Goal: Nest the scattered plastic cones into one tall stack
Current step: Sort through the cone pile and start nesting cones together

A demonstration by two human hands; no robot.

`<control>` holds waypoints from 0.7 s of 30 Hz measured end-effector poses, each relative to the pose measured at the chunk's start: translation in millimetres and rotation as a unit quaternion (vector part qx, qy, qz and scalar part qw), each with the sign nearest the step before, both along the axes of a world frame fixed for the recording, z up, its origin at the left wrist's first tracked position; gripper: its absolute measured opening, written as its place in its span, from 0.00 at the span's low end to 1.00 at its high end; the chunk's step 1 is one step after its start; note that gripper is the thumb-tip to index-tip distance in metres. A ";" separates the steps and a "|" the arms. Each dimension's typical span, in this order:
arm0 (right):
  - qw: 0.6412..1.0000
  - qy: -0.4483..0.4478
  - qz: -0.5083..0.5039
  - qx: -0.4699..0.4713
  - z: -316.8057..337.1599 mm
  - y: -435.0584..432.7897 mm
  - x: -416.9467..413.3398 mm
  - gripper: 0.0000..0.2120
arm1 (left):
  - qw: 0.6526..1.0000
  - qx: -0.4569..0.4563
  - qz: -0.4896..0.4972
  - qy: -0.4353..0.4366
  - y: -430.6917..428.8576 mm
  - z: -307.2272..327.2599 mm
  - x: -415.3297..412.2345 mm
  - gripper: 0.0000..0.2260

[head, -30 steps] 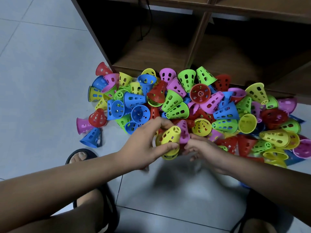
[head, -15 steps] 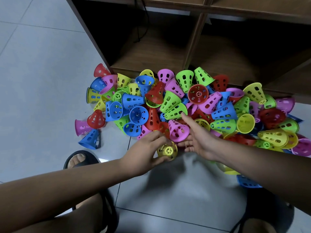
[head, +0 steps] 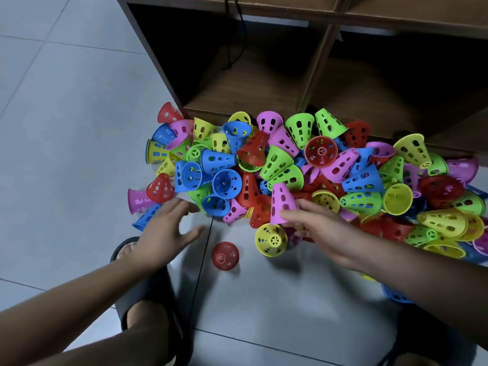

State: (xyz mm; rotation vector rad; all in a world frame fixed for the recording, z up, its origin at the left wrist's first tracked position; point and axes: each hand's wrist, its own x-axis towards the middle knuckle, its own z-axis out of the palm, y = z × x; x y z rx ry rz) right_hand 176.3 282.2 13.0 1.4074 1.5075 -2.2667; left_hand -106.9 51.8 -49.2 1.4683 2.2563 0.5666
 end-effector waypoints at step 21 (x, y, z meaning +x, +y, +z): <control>0.883 -0.002 0.108 0.458 -15.8 5.3 18.0 0.07 | 0.972 -0.140 0.190 -0.016 -29.4 -32.5 -35.0 0.25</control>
